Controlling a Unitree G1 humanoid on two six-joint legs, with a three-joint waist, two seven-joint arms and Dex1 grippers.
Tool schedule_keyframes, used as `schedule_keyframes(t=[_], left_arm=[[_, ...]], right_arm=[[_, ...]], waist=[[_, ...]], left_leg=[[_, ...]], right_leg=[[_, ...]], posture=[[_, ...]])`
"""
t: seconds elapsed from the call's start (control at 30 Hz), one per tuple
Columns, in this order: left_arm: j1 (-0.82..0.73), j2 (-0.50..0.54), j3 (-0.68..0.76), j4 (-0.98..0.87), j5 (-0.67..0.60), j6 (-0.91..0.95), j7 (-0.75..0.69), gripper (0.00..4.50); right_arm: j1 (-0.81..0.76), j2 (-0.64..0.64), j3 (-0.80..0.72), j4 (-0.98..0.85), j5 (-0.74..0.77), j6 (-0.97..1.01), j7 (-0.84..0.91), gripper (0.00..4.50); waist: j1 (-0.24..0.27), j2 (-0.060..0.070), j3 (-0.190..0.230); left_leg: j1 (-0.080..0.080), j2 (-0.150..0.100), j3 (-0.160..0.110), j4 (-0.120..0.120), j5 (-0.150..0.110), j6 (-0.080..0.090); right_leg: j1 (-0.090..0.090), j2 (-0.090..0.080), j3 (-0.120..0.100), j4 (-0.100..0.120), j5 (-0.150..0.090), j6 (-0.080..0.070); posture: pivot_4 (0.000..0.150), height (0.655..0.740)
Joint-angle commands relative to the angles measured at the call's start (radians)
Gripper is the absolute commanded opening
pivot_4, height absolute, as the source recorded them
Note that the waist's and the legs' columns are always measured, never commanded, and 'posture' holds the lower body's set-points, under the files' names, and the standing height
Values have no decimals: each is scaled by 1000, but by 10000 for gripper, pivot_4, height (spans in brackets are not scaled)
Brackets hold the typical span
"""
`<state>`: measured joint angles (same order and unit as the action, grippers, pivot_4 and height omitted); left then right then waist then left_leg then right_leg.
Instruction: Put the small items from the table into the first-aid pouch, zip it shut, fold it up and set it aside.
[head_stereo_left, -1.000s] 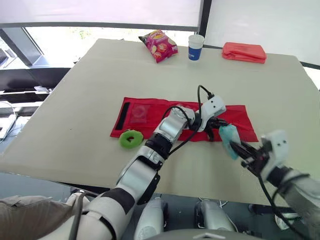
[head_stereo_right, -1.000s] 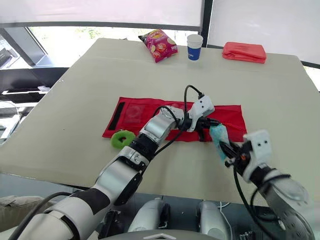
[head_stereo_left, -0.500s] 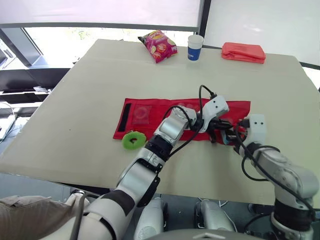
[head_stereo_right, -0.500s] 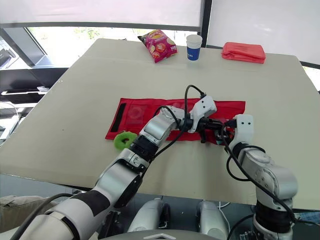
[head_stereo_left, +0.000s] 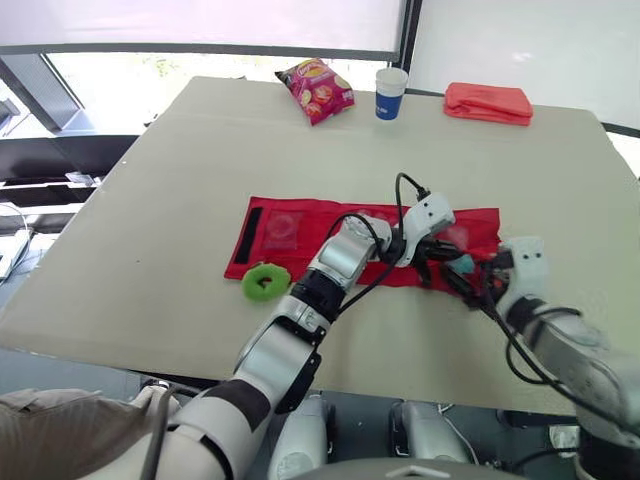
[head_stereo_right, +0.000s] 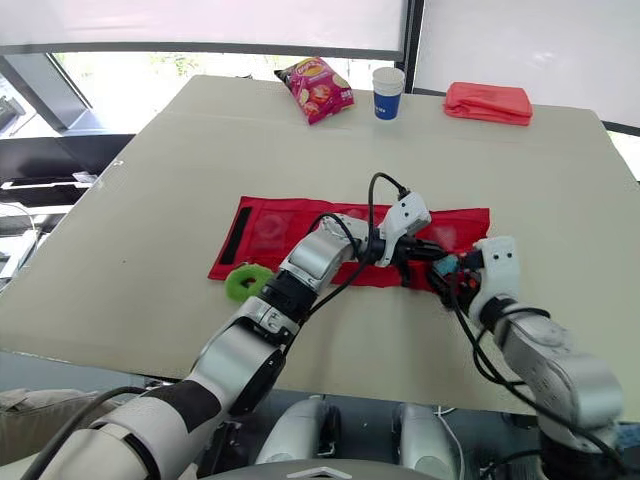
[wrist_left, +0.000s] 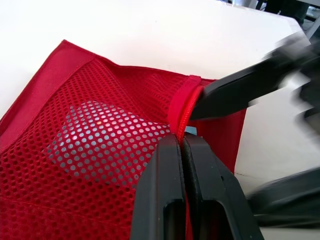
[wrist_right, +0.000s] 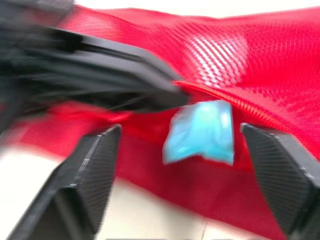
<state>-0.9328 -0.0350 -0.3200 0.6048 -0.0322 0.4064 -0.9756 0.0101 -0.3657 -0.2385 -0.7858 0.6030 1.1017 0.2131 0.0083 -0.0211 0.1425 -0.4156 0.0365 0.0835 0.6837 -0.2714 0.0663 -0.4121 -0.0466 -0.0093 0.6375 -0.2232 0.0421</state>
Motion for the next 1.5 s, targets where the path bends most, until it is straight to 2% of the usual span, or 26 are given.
schedule_keyframes(t=[0.03,0.07,0.17,0.23,0.43,0.53,0.6,0.67,0.73,0.77,0.8,0.83,0.87,0.9,0.97,1.0,1.03,1.1,1.2,1.33,1.5], left_arm=[[-30,-9,10,-4,-16,-22,-9,0],[-31,-10,8,-4,-16,-24,-11,0],[-31,-14,4,-12,-18,-19,-13,0],[-28,-15,1,-25,-20,-13,-19,0],[-14,-17,-14,-40,-15,-14,-31,0],[-8,-20,-19,-39,-12,-21,-31,0],[-5,-17,-19,-31,-8,-43,-29,0],[3,-5,-20,-34,-12,-65,-51,0],[11,-1,5,-41,-32,-78,-49,6510],[22,14,4,-62,-43,-72,-72,10354],[42,33,16,-99,-62,-73,-92,12750],[66,55,27,-143,-82,-66,-116,18107],[97,87,38,-201,-109,-52,-153,21492],[127,117,48,-259,-136,-35,-181,22603],[204,202,80,-399,-205,38,-225,31253],[240,241,96,-459,-234,63,-239,34444],[296,291,126,-538,-273,74,-258,40560],[445,402,216,-705,-343,76,-281,44094],[618,542,335,-867,-430,129,-285,44094],[772,685,512,-946,-577,212,-316,44094],[829,726,571,-986,-651,219,-294,44094]], right_arm=[[50,-34,8,-25,35,-22,60,24836],[45,-39,32,4,9,-36,51,21460],[-1,-57,120,97,-77,-81,29,7199],[-63,-56,180,196,-156,-127,1,546],[-256,-36,300,517,-333,-345,4,546],[-268,-36,309,539,-346,-388,42,546],[-219,-47,276,459,-309,-355,69,546],[-119,-75,209,292,-214,-273,114,5474],[-25,-75,101,126,-75,-177,133,12572],[20,-84,45,54,-13,-132,141,18369],[58,-88,-41,-2,68,-85,136,21159],[85,-96,-115,-41,137,-45,132,27132],[97,-110,-176,-61,188,-10,130,30761],[96,-116,-227,-62,229,21,117,32961],[52,-137,-313,-17,310,113,57,42149],[23,-145,-336,13,330,152,27,45000],[-19,-155,-349,64,329,189,-2,45000],[-109,-179,-330,196,284,228,-44,45000],[-197,-186,-314,366,244,242,-65,45000],[-284,-183,-265,569,246,250,4,45000],[-324,-172,-215,663,299,271,118,45000]], waist=[[1,0,0],[0,0,0],[-7,0,0],[-11,0,0],[-13,0,0],[-12,0,0],[-13,0,0],[-2,0,0],[7,0,0],[4,0,0],[3,1,0],[1,1,0],[0,1,0],[-2,0,0],[-12,0,0],[-25,0,0],[-25,1,0],[-44,2,0],[-33,2,-1],[-19,3,-1],[-11,4,0]], left_leg=[[1,0,-1,0,0,0],[1,0,-1,0,0,0],[1,0,1,2,0,0],[1,0,2,3,1,0],[0,-1,1,1,1,0],[0,-1,1,0,1,0],[0,-1,1,0,0,0],[-1,-1,1,0,0,0],[-1,-1,0,-1,0,0],[-1,-1,0,-1,0,0],[-1,0,0,-1,0,0],[-1,0,1,-1,0,0],[0,0,1,0,0,0],[0,0,1,0,0,0],[2,1,1,1,1,0],[2,2,1,1,1,-2],[4,3,2,1,2,-2],[4,3,2,1,2,-3],[4,3,2,-2,2,-3],[2,2,2,-2,2,-3],[2,0,1,0,2,-2]], right_leg=[[0,0,-1,0,0,-1],[0,0,-1,1,-1,-2],[0,0,1,2,-2,-4],[0,-1,1,2,-2,-4],[0,0,1,2,0,-1],[-1,0,1,1,0,0],[0,0,1,1,0,0],[0,0,1,0,0,0],[0,0,1,0,0,1],[0,0,1,0,0,1],[0,0,1,0,0,1],[0,-1,2,0,0,1],[0,-1,2,0,0,1],[0,-1,3,0,0,1],[1,-2,2,2,-2,-4],[1,-3,2,2,0,-6],[1,-6,2,3,0,-7],[1,-5,2,4,0,-7],[0,-6,3,4,-1,-9],[-1,-3,0,2,-1,-8],[0,-4,-1,0,-1,-8]], posture=[[1500,7400],[1500,7400],[1500,7400],[1500,7400],[1500,7400],[1500,7400],[1500,7400],[1500,7400],[1500,7400],[1500,7400],[1500,7400],[1500,7400],[1500,7400],[1500,7400],[1500,7400],[1500,7400],[1500,7400],[1500,7400],[1500,7400],[1500,7400],[1500,7400]])
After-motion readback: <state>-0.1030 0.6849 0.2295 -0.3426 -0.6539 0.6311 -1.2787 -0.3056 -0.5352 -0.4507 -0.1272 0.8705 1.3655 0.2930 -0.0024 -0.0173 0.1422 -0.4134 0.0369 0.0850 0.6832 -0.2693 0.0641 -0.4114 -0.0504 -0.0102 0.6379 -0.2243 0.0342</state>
